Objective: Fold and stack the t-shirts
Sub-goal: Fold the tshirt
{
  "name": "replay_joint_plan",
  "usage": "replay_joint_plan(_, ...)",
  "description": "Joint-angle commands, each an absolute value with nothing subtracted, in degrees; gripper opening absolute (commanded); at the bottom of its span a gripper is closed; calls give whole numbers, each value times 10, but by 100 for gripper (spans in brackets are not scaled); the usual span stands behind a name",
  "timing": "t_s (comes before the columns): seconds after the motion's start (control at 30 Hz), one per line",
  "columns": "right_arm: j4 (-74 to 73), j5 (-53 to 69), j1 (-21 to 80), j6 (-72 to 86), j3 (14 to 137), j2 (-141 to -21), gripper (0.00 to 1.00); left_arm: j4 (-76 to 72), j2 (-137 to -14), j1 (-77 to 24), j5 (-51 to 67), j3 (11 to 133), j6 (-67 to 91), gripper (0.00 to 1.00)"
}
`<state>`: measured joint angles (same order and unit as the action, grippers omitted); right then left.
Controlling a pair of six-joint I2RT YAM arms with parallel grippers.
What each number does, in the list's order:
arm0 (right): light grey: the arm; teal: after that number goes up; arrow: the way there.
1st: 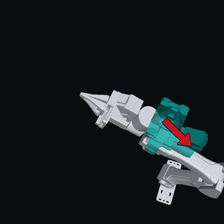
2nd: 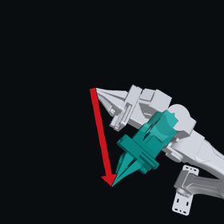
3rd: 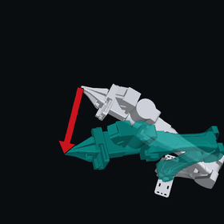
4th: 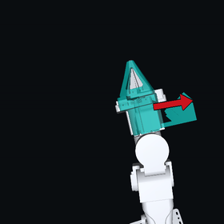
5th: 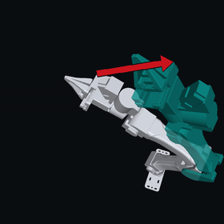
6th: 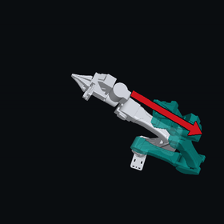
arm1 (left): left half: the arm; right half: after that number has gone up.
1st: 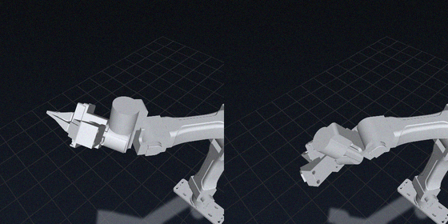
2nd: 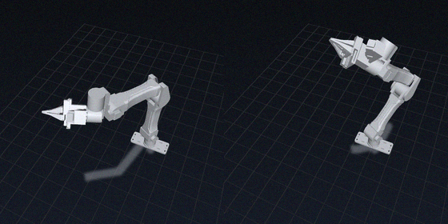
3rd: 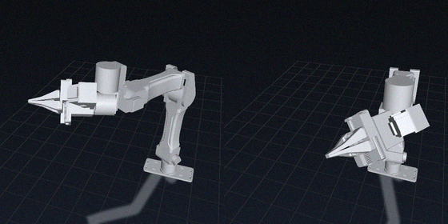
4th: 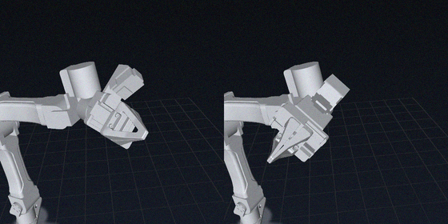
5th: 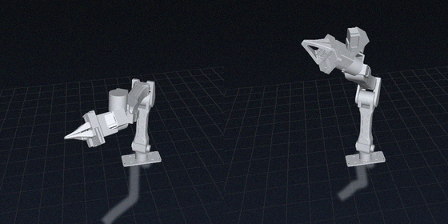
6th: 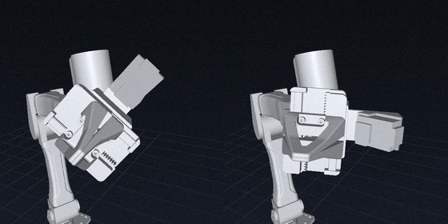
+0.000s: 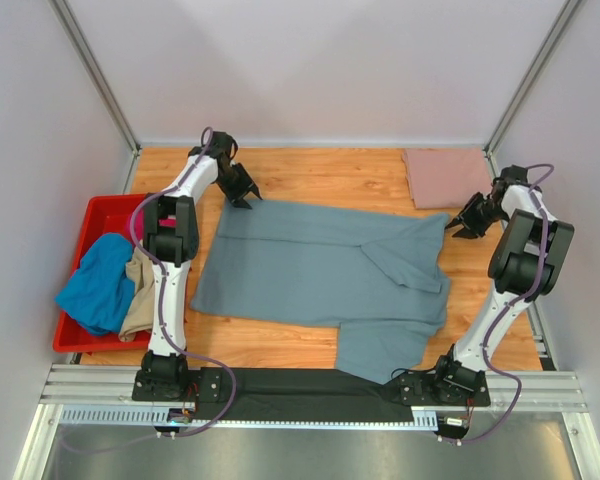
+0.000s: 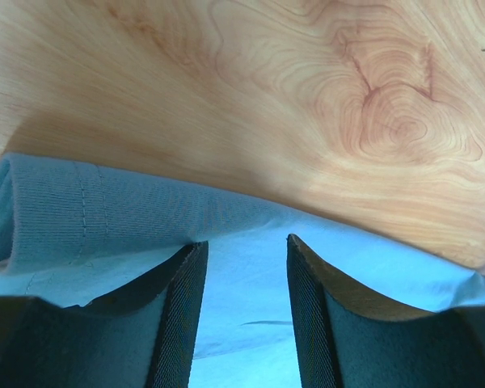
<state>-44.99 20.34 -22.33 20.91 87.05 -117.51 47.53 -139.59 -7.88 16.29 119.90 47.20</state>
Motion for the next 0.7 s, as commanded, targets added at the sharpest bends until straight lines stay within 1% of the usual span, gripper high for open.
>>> replay_joint_plan(0.0,-443,265,-225,182,869,-1140,38,483,-1387,-69,118,1219,461,52)
replay_joint_plan(0.17,-422,282,-225,178,817,-1119,39,440,-1363,-69,144,1197,468,52)
replay_joint_plan(0.23,-418,285,-225,176,808,-1116,38,426,-1358,-70,153,1185,469,52)
replay_joint_plan(0.33,-431,273,-224,179,804,-1116,35,443,-1355,-71,151,1185,467,52)
replay_joint_plan(0.4,-466,236,-224,197,811,-1109,36,467,-1353,-73,121,1194,454,52)
replay_joint_plan(0.47,-500,206,-224,217,823,-1104,39,482,-1345,-73,98,1200,440,52)
replay_joint_plan(0.5,-544,180,-220,232,838,-1098,41,483,-1331,-76,89,1201,433,52)
replay_joint_plan(0.57,-584,143,-211,239,844,-1085,42,496,-1317,-83,60,1211,424,52)
replay_joint_plan(0.6,-609,108,-198,242,840,-1062,43,502,-1308,-87,56,1218,416,53)
replay_joint_plan(0.67,-618,98,-188,250,808,-1033,44,518,-1300,-105,72,1228,410,53)
